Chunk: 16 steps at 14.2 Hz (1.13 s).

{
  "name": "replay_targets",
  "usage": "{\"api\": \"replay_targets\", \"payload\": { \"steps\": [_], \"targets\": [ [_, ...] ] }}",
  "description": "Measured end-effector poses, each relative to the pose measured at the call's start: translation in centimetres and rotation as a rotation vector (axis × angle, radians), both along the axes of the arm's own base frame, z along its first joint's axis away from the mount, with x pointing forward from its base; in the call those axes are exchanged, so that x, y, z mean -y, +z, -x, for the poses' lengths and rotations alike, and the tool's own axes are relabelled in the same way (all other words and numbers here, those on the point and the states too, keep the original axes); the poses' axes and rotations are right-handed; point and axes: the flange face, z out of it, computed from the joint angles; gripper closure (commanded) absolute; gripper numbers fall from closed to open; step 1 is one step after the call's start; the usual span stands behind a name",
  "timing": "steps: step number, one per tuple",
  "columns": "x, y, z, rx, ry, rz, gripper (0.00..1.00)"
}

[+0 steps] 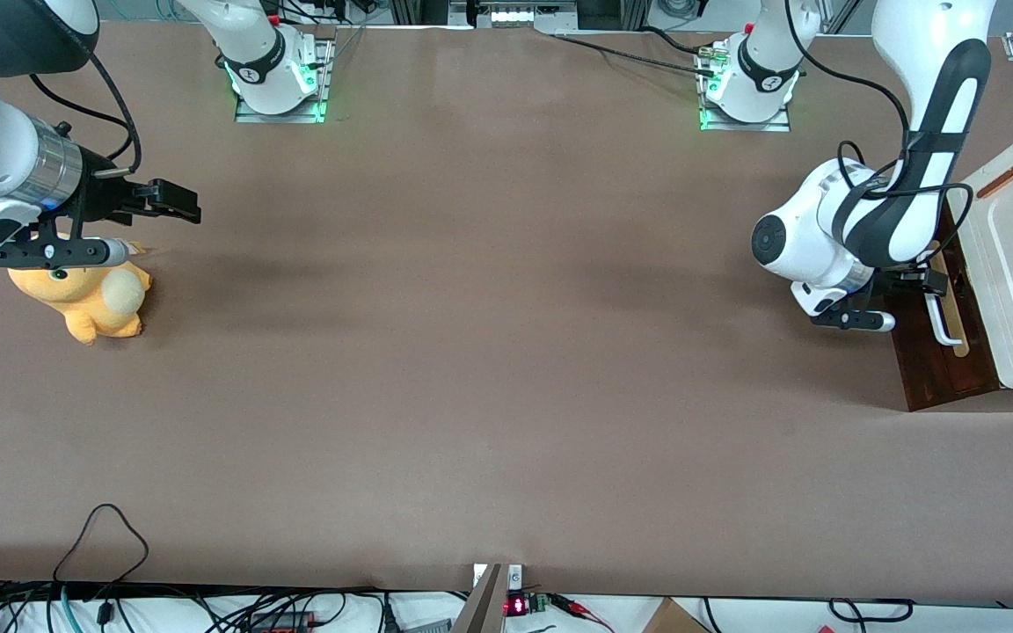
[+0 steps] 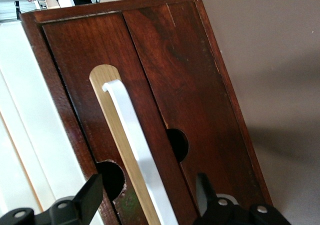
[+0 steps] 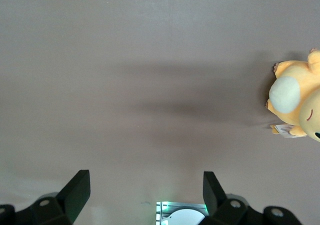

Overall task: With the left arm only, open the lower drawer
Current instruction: 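Lower the open left gripper toward the lower drawer's white handle, then close the left gripper around the lower drawer's white bar handle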

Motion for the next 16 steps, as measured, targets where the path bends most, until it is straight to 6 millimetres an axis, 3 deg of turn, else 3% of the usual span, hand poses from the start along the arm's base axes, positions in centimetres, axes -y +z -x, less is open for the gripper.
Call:
{"api": "replay_targets", "payload": {
  "steps": [3, 6, 10, 16],
  "targets": [
    [-0.3, -0.8, 0.1, -0.006, -0.030, 0.012, 0.14],
    [-2.0, -1.7, 0.7, -0.016, -0.052, 0.024, 0.13],
    [-2.9, -1.8, 1.4, 0.025, 0.004, -0.015, 0.15],
    [-1.5, -2.8, 3.6, 0.072, -0.013, -0.142, 0.13]
  ]
}}
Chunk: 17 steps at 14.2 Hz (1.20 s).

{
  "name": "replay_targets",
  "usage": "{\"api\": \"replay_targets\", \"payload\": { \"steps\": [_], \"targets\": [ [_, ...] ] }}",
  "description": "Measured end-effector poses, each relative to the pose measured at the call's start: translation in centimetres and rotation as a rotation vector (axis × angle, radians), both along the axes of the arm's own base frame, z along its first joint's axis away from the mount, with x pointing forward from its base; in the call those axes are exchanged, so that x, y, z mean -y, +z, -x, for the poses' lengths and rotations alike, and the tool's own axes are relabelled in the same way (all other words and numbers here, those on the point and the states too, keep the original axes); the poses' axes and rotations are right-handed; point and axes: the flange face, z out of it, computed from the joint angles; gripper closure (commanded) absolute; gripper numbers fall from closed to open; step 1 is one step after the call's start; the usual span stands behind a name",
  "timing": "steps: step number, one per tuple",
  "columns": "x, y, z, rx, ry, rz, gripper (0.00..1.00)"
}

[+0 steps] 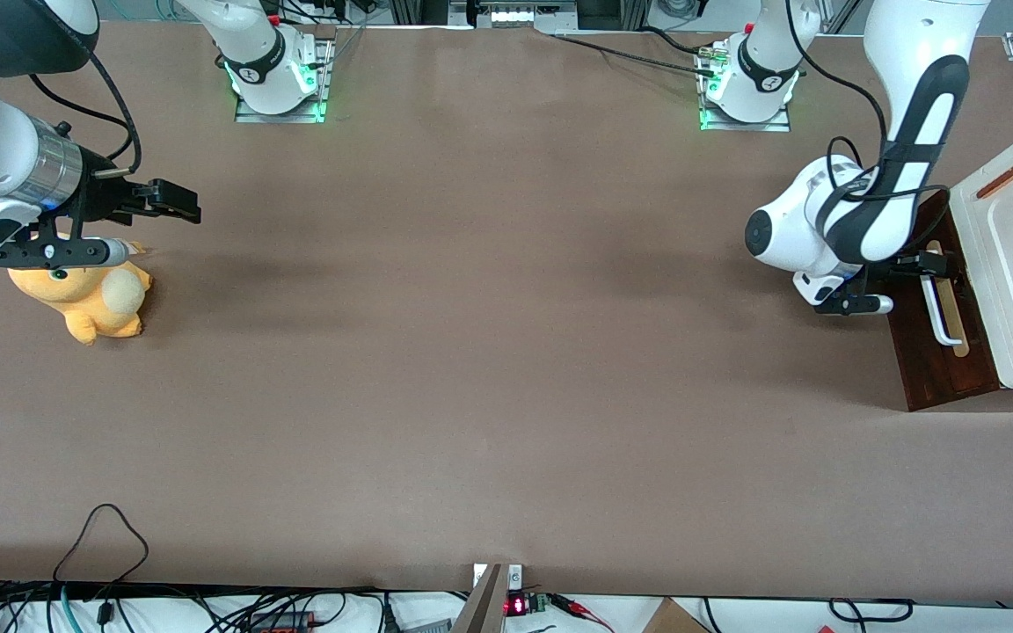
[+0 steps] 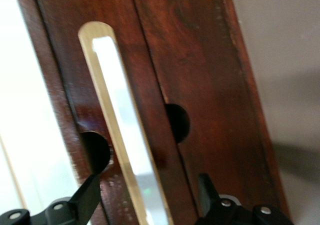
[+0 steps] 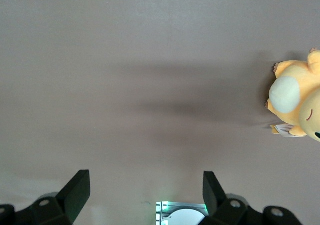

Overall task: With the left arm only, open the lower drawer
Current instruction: 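Close the left gripper around the lower drawer's white bar handle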

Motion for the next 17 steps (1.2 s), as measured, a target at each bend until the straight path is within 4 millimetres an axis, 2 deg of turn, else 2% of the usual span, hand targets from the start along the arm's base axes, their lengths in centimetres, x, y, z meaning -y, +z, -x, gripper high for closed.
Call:
{"api": "replay_targets", "payload": {
  "steps": [2, 4, 6, 10, 15, 17],
  "targets": [
    [-0.1, -0.2, 0.3, 0.001, -0.024, -0.021, 0.15],
    [-0.1, -0.2, 0.3, 0.000, -0.042, -0.031, 0.25],
    [-0.1, -0.2, 0.2, 0.000, -0.051, -0.036, 0.29],
    [-0.3, -0.5, 0.1, -0.002, -0.071, -0.047, 0.30],
    [-0.6, -1.3, 0.3, -0.001, -0.070, -0.038, 0.44],
    [-0.7, -1.3, 0.3, -0.001, -0.068, -0.037, 0.54]
  ]
}}
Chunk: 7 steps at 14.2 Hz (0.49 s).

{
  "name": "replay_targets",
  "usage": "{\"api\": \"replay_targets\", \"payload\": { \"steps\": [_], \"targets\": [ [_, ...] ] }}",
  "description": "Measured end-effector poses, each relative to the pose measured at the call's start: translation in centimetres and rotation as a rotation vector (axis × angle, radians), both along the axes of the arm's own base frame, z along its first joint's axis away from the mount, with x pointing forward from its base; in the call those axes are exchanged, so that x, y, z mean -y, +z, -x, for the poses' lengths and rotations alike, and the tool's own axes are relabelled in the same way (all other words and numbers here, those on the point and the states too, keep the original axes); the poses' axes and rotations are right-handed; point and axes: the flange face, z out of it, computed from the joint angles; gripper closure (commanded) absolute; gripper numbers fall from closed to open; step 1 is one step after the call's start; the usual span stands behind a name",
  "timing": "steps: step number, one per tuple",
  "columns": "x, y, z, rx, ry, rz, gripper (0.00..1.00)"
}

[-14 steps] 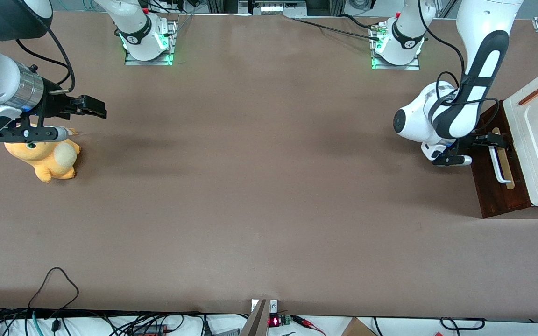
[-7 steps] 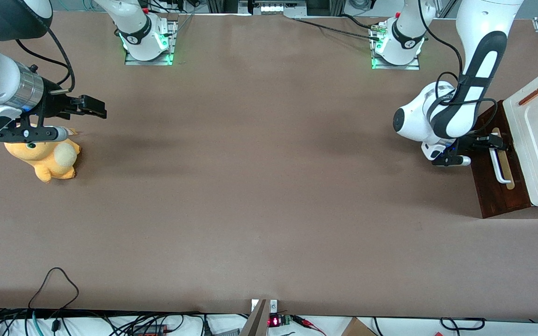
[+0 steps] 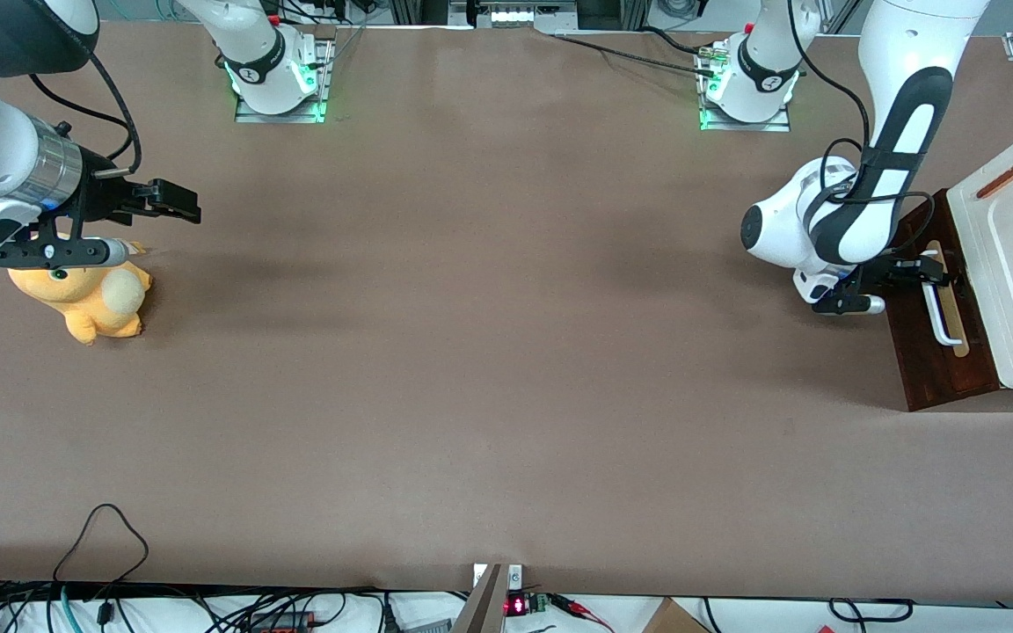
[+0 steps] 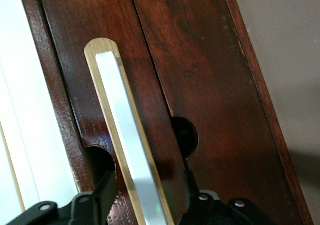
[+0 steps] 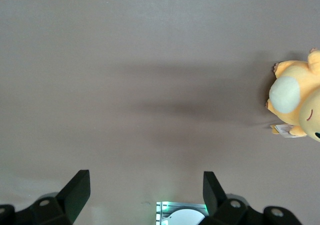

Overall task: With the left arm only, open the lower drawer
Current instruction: 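Close the left gripper around the lower drawer's white bar handle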

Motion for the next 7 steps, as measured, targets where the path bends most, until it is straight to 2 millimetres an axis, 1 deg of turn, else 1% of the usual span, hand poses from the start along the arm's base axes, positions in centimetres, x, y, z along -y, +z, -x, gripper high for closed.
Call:
{"api": "replay_targets", "payload": {
  "steps": [2, 4, 6, 7],
  "targets": [
    [-0.03, -0.09, 0.02, -0.001, 0.000, 0.001, 0.57],
    [-0.04, -0.21, 0.06, -0.003, 0.001, 0.001, 0.62],
    [-0.04, -0.27, 0.07, 0.002, 0.002, 0.001, 0.74],
    [-0.05, -0.26, 0.07, 0.008, 0.004, 0.002, 0.83]
  ]
}}
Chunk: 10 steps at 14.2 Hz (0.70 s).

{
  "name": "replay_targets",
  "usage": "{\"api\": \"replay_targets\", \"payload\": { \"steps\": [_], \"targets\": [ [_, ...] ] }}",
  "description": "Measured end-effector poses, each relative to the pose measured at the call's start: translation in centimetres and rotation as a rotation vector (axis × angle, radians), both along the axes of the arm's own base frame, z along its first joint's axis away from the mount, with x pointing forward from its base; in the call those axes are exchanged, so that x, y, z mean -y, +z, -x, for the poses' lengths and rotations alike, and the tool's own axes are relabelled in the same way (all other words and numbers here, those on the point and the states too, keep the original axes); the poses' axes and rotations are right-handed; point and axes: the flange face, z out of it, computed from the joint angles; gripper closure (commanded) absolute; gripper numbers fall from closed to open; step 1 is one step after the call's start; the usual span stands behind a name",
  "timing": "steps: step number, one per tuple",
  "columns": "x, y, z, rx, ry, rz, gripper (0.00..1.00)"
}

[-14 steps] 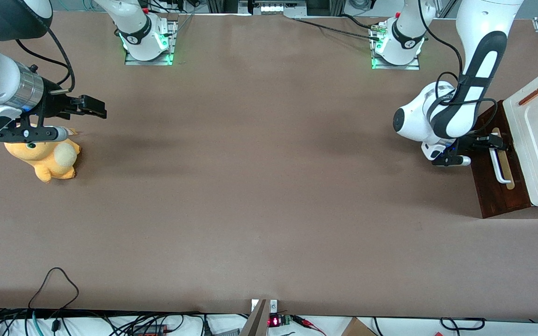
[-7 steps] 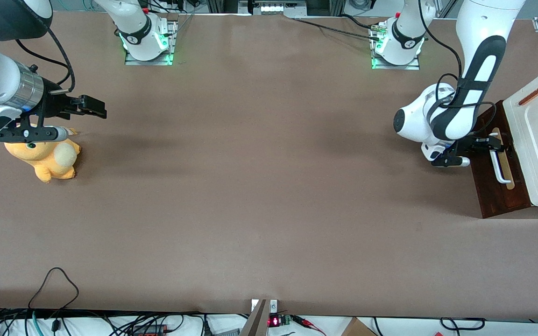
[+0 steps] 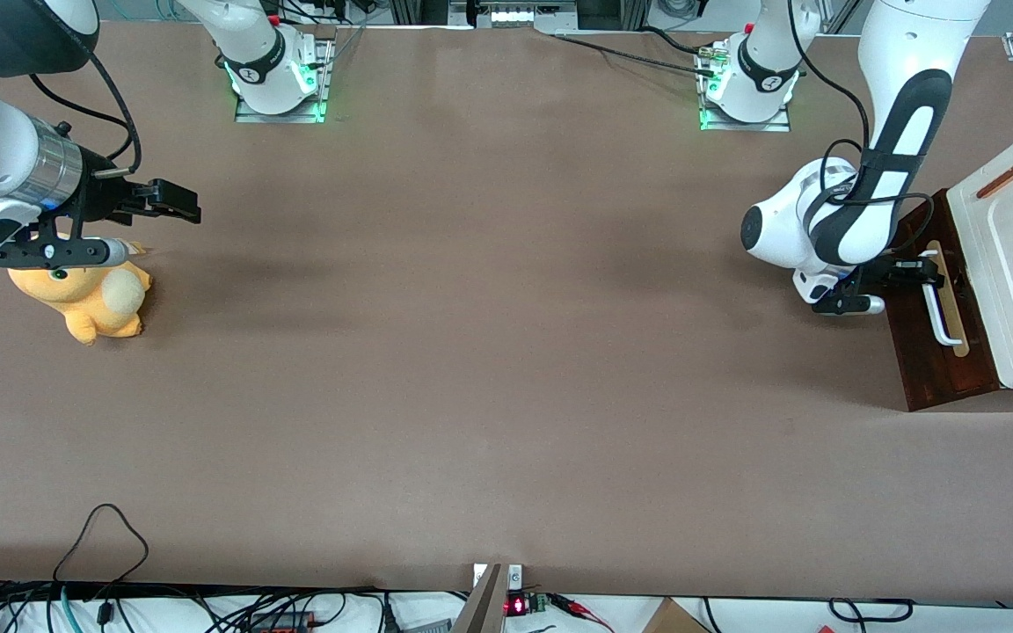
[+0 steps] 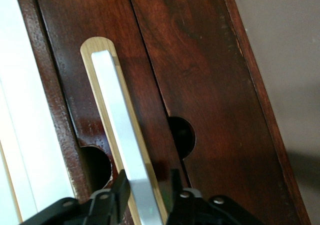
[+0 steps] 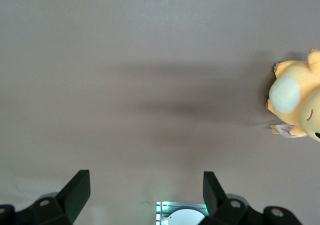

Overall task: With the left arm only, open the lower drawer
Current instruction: 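Close the left gripper around the lower drawer's white bar handle, then pull the gripped handle away from the cabinet to slide the drawer out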

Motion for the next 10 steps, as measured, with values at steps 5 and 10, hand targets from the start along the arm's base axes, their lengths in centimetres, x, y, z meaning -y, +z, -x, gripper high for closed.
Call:
{"api": "replay_targets", "payload": {
  "steps": [5, 10],
  "targets": [
    [-0.05, 0.20, -0.14, 0.054, 0.014, -0.001, 0.92],
    [-0.03, 0.19, -0.14, 0.066, 0.017, 0.001, 1.00]
  ]
}}
